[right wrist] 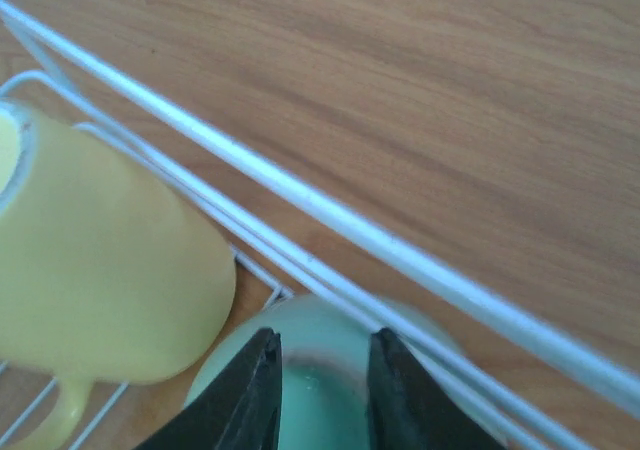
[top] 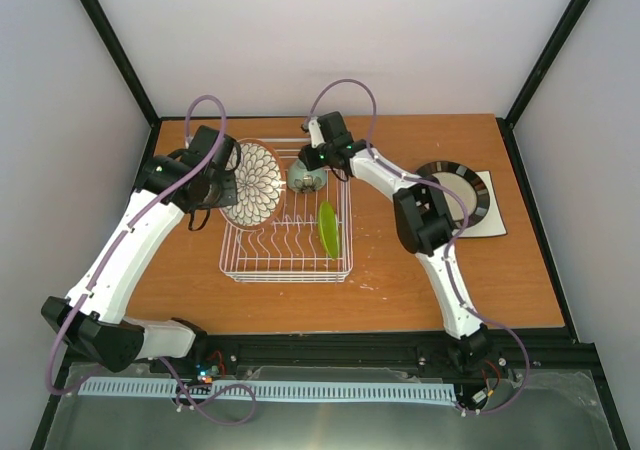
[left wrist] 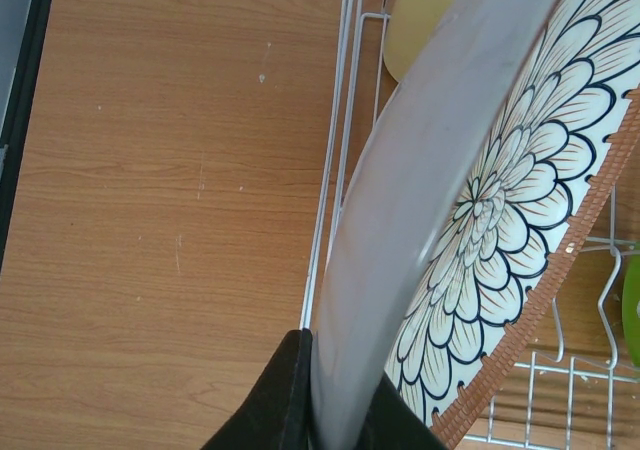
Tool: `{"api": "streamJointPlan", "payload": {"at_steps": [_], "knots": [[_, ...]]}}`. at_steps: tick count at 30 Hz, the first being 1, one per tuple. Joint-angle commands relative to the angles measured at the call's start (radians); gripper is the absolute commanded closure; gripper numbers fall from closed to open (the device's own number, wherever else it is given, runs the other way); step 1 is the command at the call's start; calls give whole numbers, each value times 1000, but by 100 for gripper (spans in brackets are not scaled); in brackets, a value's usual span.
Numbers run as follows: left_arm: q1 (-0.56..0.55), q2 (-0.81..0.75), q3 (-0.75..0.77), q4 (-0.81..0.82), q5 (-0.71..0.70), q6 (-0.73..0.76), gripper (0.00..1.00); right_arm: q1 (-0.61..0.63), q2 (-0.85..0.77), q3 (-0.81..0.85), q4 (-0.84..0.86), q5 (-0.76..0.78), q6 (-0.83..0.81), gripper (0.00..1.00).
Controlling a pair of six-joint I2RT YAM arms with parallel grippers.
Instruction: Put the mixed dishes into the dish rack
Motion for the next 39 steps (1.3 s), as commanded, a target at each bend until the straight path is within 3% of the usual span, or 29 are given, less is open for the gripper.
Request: {"api": "streamJointPlan", "payload": {"at_steps": [1, 5, 21, 25, 32, 39], "knots": [[4, -28, 40, 89, 22, -7, 99, 7, 133, 240, -138, 32, -16, 74], [4, -22, 26, 101, 76, 0, 99, -1, 213, 390, -179, 77, -4, 74], [4, 44, 12, 81, 193, 11, 99, -38, 233, 437, -71, 291, 75, 74], [4, 80, 85, 9, 178, -4, 100, -43, 227, 449, -50, 272, 64, 65], [4, 95, 255, -40, 154, -8, 99, -43, 30, 152, 212, 178, 68, 50], [4, 156, 349, -42, 188, 29, 99, -43, -240, -176, 444, 158, 65, 46]]}}
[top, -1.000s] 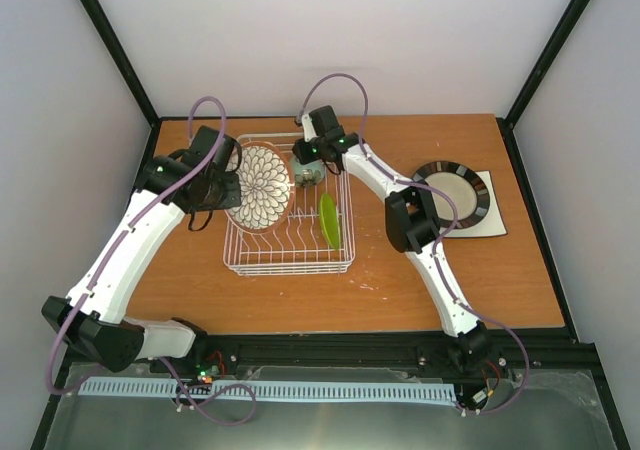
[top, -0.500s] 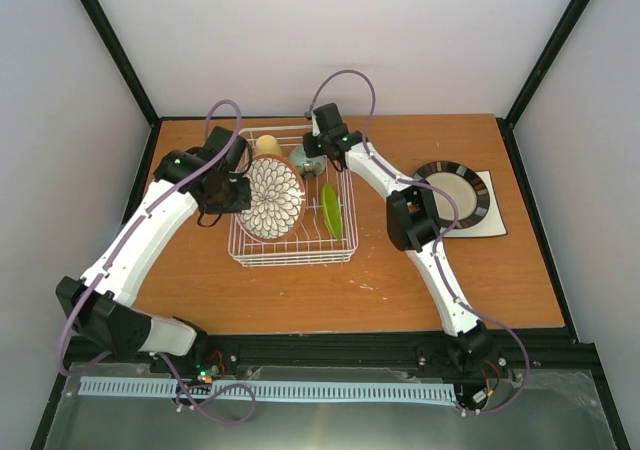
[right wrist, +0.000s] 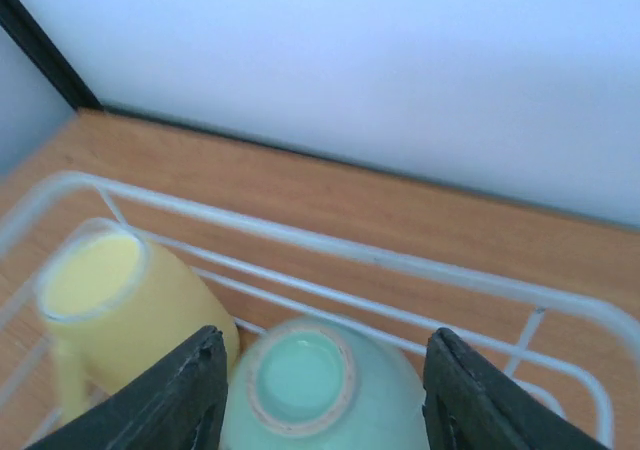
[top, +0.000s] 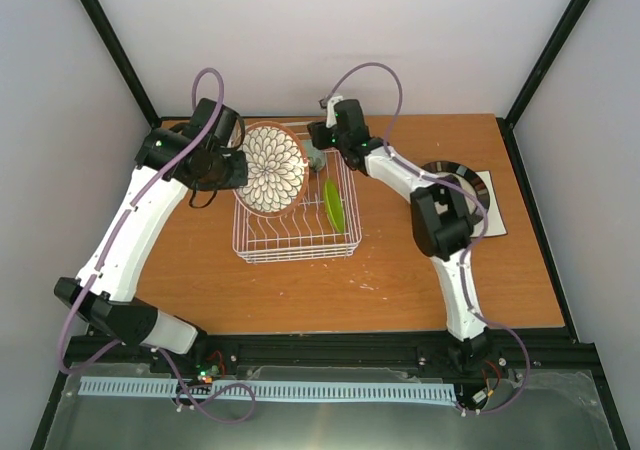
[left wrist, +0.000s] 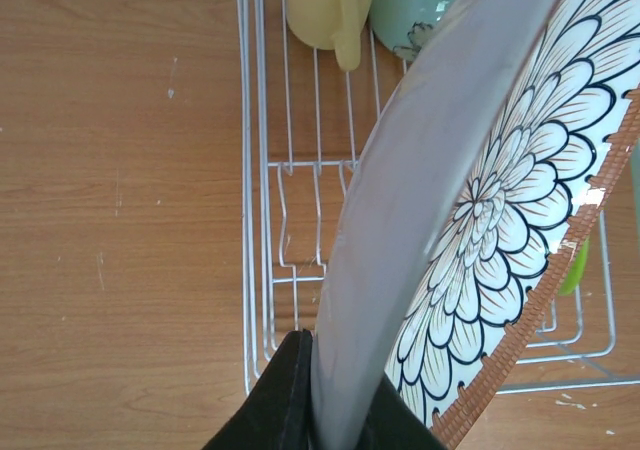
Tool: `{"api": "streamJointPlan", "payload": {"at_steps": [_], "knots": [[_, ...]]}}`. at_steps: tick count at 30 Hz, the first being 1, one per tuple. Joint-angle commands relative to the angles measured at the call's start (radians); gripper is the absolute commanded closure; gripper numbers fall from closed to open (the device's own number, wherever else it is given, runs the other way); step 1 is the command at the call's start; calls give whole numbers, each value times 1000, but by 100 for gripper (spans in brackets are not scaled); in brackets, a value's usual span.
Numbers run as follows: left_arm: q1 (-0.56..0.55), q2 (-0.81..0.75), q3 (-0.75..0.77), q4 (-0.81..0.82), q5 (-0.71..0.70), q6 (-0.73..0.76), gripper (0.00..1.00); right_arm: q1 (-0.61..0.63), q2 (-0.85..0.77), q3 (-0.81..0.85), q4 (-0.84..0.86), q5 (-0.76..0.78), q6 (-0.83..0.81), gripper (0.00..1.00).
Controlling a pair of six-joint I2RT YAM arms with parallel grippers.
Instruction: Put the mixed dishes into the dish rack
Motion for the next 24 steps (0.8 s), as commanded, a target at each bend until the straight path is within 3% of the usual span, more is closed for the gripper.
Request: {"api": "streamJointPlan", "payload": {"at_steps": [1, 6, 9, 12, 16, 19, 21, 24], "knots": [[4, 29, 113, 53, 28, 21, 99, -4, -241, -192, 260, 7, -9, 45], [4, 34, 202, 54, 42, 29, 99, -41, -481, -472, 339, -55, 21, 42], [4, 21, 251, 54, 52, 43, 99, -79, -612, -612, 378, -198, 65, 42], [5, 23, 265, 55, 68, 54, 99, -48, -754, -734, 362, -320, -57, 39], [5, 55, 257, 57, 91, 54, 99, 228, -995, -905, 282, 130, -462, 39], [5, 67, 257, 75, 125, 53, 99, 444, -1055, -1036, 415, 457, -728, 35], [5, 68, 244, 87, 132, 53, 99, 557, -1032, -1112, 590, 662, -944, 33], [5, 73, 227, 100, 153, 64, 99, 643, -948, -1174, 815, 833, -1173, 31]]}}
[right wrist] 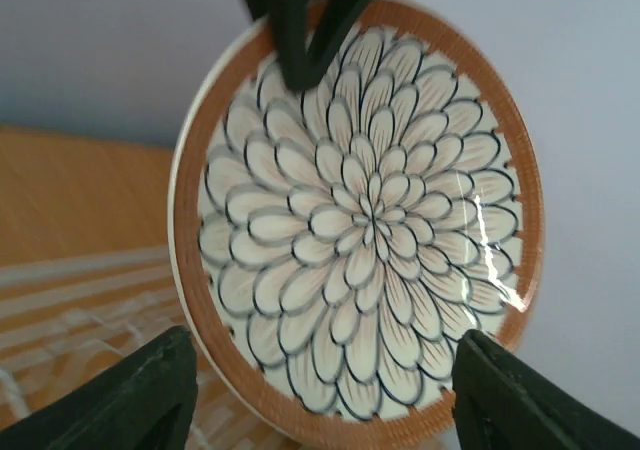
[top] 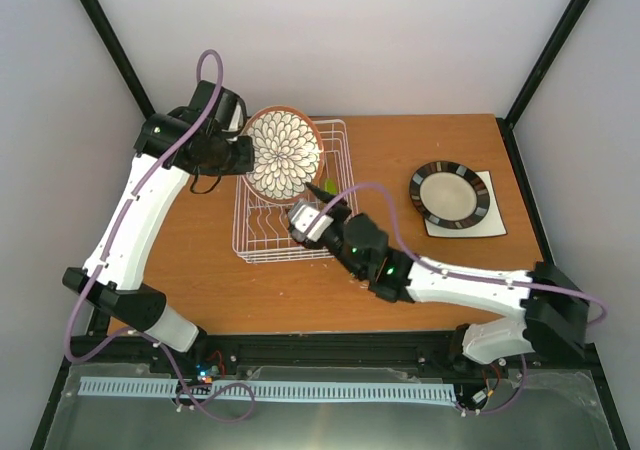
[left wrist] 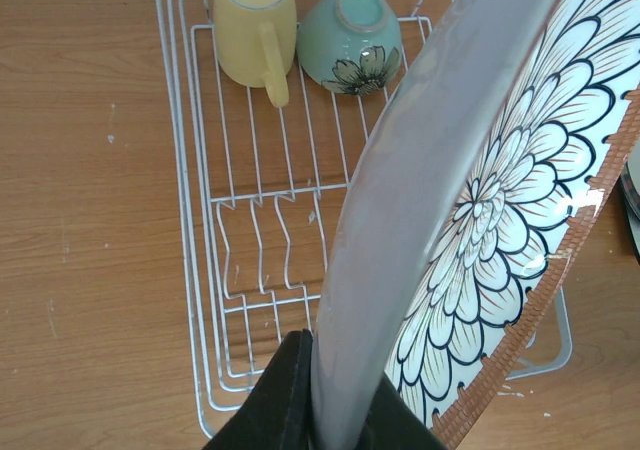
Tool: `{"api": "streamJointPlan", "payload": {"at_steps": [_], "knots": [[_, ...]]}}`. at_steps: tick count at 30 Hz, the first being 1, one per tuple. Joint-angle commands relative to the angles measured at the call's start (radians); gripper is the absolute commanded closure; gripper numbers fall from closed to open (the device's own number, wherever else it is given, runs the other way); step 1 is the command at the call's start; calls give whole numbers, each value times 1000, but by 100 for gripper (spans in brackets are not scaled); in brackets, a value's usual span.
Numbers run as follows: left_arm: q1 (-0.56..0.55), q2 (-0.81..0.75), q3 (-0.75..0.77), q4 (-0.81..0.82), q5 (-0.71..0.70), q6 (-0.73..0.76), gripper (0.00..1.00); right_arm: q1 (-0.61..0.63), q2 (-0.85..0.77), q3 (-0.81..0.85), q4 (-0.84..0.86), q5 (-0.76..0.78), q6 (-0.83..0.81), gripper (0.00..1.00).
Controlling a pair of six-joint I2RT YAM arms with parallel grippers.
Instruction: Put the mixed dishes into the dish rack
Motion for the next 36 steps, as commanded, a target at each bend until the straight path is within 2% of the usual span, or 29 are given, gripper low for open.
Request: {"api": "streamJointPlan", "payload": {"at_steps": [1, 5, 12, 19, 22, 24, 27, 29, 30, 36], "knots": [[4, -17, 17, 139, 73, 22, 99, 75, 126, -91, 375, 441, -499, 28], [4, -1, 16, 152, 167, 35, 99, 81, 274, -108, 699, 542, -758, 23], [4, 8, 24, 189, 303, 49, 99, 81, 574, -42, 1221, 551, -1149, 17], [4, -43, -73, 236, 332, 50, 99, 65, 707, 135, 1229, 532, -1176, 19], [4, -61, -111, 246, 322, 53, 99, 50, 728, 192, 1229, 534, -1197, 23], [4, -66, -127, 251, 329, 53, 99, 39, 734, 220, 1228, 541, -1209, 32], [4, -74, -144, 261, 336, 54, 99, 22, 738, 239, 1229, 547, -1224, 61], [4, -76, -150, 268, 341, 55, 100, 10, 742, 250, 1227, 555, -1239, 87], [4, -76, -148, 268, 342, 57, 99, 5, 744, 254, 1227, 557, -1247, 96], [4, -74, -141, 263, 327, 64, 99, -10, 708, 241, 1224, 554, -1220, 97]]}}
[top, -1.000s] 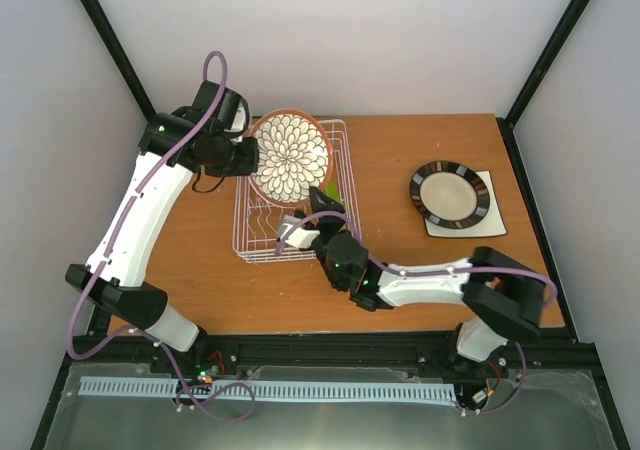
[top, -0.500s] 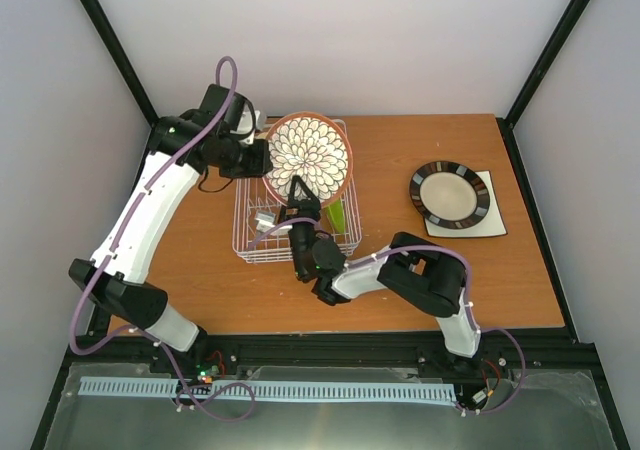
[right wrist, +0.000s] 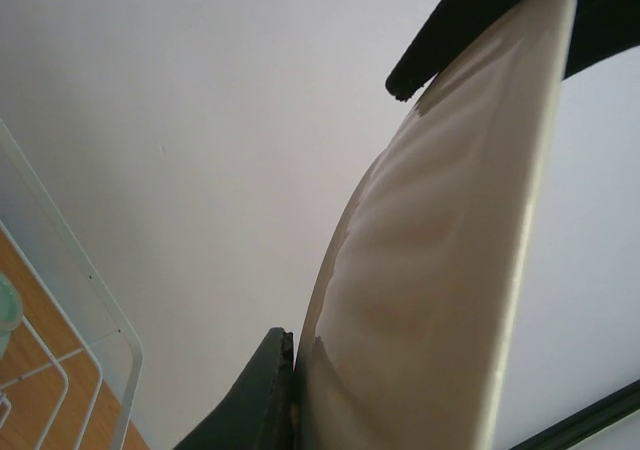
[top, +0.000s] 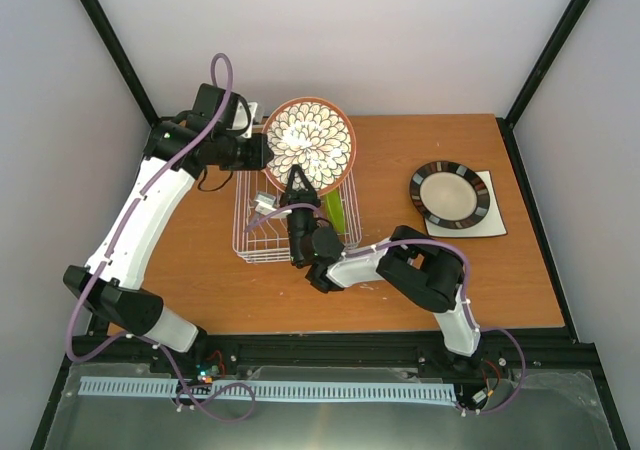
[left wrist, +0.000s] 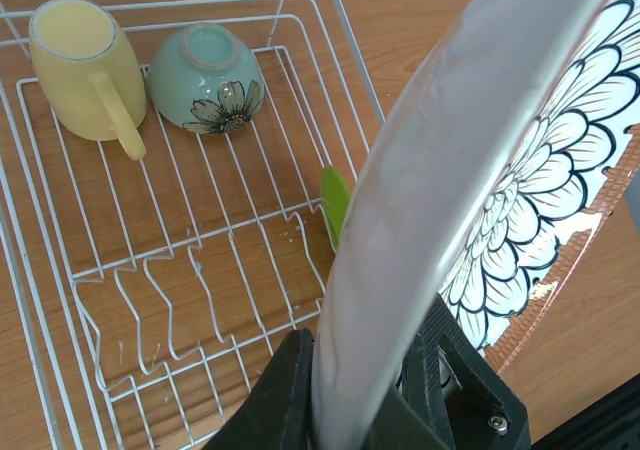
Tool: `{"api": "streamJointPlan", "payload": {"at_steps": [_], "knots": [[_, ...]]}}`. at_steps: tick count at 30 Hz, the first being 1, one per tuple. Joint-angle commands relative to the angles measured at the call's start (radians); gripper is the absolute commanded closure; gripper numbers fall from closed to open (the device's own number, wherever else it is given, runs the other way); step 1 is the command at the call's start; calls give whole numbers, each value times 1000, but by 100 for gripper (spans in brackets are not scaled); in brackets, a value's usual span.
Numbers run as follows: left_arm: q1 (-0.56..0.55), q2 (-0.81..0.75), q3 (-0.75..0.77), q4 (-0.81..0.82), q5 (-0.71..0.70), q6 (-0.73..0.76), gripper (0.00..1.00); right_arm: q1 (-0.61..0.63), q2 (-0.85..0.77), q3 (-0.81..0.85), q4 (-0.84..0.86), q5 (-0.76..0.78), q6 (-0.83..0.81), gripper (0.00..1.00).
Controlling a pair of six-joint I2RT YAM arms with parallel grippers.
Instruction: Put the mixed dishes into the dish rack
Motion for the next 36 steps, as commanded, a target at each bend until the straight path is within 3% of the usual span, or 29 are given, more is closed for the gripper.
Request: {"api": "streamJointPlan", "payload": {"at_steps": [1, 6, 8, 14, 16, 21, 27, 32, 36], "knots": [[-11, -44, 25, -14, 56, -21, 99, -30, -38, 2, 149, 0, -43, 97], [-11, -49, 19, -9, 19, -14, 99, -30, -98, -32, 140, -14, -11, 97], [-11, -59, 16, -2, -32, -18, 94, -26, -139, -59, 116, -16, 11, 97], [-11, -87, -5, 39, -107, -29, 55, -3, -281, -142, -74, -25, 183, 97], [-11, -88, -8, 47, -120, -32, 33, -3, -319, -158, -151, -31, 248, 97], [-10, -115, -16, 98, -200, -36, 1, 9, -398, -182, -321, -44, 427, 97], [2, -207, -24, 221, -352, -17, 0, 9, -595, -144, -844, -152, 923, 97], [6, -329, -78, 382, -498, 18, 0, -5, -684, -103, -1052, -236, 1096, 97], [6, -369, -75, 423, -580, 43, 0, -33, -709, -62, -1184, -309, 1208, 97]]}}
